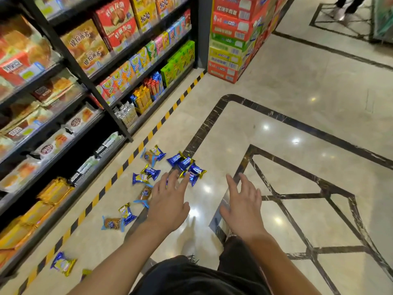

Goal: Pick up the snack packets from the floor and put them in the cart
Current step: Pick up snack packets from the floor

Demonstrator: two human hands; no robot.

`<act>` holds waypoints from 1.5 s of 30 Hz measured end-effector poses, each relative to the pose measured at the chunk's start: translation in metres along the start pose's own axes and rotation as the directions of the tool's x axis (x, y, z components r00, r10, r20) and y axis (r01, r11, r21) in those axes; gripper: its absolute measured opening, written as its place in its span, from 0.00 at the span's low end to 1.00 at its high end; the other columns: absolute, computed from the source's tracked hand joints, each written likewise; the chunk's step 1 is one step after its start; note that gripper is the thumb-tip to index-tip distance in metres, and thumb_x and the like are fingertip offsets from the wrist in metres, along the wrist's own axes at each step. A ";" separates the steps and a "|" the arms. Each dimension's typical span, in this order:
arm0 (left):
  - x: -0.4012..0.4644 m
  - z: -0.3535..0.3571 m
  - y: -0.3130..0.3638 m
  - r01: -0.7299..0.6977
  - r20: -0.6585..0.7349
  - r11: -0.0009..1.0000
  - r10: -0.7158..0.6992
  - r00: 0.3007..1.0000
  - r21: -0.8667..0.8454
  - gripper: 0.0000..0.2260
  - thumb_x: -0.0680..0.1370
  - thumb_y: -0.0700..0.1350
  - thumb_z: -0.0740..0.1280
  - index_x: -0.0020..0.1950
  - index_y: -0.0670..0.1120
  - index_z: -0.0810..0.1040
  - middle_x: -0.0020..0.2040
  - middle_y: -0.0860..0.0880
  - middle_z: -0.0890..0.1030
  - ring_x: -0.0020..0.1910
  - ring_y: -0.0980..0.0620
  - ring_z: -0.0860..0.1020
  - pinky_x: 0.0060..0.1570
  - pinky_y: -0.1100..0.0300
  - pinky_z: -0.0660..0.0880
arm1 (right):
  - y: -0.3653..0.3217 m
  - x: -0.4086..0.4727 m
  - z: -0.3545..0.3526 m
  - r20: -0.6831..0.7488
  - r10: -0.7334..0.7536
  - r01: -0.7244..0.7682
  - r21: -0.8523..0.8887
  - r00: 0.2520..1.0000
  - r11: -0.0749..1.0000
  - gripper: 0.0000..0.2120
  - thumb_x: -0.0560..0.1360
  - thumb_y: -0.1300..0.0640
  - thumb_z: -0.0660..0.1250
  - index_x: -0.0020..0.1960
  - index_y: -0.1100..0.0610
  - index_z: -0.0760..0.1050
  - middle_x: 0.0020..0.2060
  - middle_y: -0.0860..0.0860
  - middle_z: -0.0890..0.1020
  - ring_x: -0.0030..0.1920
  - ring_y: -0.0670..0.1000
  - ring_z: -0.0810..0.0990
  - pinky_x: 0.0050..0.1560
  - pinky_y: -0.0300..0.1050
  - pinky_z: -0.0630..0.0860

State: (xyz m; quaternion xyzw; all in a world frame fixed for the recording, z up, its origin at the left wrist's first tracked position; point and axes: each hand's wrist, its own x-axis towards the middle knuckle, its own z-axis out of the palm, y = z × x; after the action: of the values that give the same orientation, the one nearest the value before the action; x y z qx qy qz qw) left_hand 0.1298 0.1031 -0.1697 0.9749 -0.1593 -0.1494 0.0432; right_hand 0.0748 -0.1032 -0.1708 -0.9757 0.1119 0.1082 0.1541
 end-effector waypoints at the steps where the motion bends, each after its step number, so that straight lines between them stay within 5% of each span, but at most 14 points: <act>1: 0.009 0.002 0.001 0.023 0.016 1.000 -0.023 1.000 -0.006 0.36 0.78 0.54 0.61 0.81 0.56 0.45 0.81 0.46 0.49 0.79 0.41 0.48 0.75 0.45 0.53 | 0.005 0.013 -0.001 0.024 -0.011 0.011 0.005 1.000 1.000 0.38 0.76 0.47 0.62 0.80 0.46 0.44 0.78 0.55 0.48 0.77 0.57 0.47 0.77 0.60 0.45; 13: 0.122 -0.014 0.054 0.350 -0.028 0.926 -0.357 0.934 -0.144 0.37 0.78 0.55 0.62 0.81 0.56 0.43 0.80 0.46 0.52 0.78 0.41 0.50 0.74 0.44 0.57 | 0.048 0.188 -0.049 0.185 -0.257 0.257 0.022 0.949 0.966 0.44 0.77 0.46 0.64 0.79 0.46 0.36 0.79 0.54 0.47 0.77 0.59 0.50 0.76 0.60 0.48; 18: 0.159 -0.030 0.077 0.413 -0.037 0.894 -0.425 0.904 -0.175 0.36 0.79 0.55 0.62 0.81 0.58 0.44 0.81 0.47 0.50 0.79 0.41 0.48 0.75 0.44 0.55 | 0.044 0.244 -0.063 0.196 -0.378 0.395 -0.054 0.905 0.917 0.45 0.75 0.47 0.68 0.80 0.47 0.42 0.78 0.55 0.52 0.76 0.59 0.56 0.75 0.60 0.53; 23: 0.175 -0.037 0.057 0.486 -0.048 0.853 -0.502 0.863 -0.187 0.36 0.78 0.54 0.64 0.81 0.56 0.47 0.80 0.46 0.54 0.78 0.41 0.53 0.73 0.44 0.59 | 0.029 0.284 -0.048 0.213 -0.426 0.447 -0.056 0.879 0.893 0.47 0.66 0.46 0.75 0.78 0.52 0.57 0.71 0.61 0.68 0.65 0.64 0.73 0.63 0.63 0.72; 29: 0.189 -0.021 0.020 0.559 0.049 0.814 -0.559 0.828 -0.157 0.37 0.78 0.56 0.63 0.81 0.54 0.46 0.80 0.45 0.53 0.78 0.41 0.53 0.73 0.42 0.58 | -0.005 0.308 -0.032 0.329 -0.379 0.428 -0.089 0.865 0.899 0.41 0.78 0.43 0.63 0.80 0.46 0.40 0.79 0.55 0.49 0.77 0.60 0.53 0.75 0.61 0.51; 45: 0.292 0.062 -0.062 0.602 0.176 0.748 -0.577 0.798 -0.279 0.35 0.80 0.53 0.61 0.81 0.54 0.43 0.81 0.45 0.49 0.79 0.40 0.49 0.75 0.43 0.52 | -0.045 0.410 0.050 0.368 -0.394 0.470 -0.143 0.842 0.871 0.42 0.76 0.43 0.65 0.80 0.48 0.44 0.76 0.57 0.55 0.74 0.60 0.59 0.74 0.60 0.58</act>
State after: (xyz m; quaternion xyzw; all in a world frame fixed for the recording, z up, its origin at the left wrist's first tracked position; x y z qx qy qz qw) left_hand 0.3938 0.0644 -0.3176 0.9481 0.1813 -0.2172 0.1452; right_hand 0.4673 -0.1205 -0.3057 -0.9548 -0.1526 0.2428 0.0784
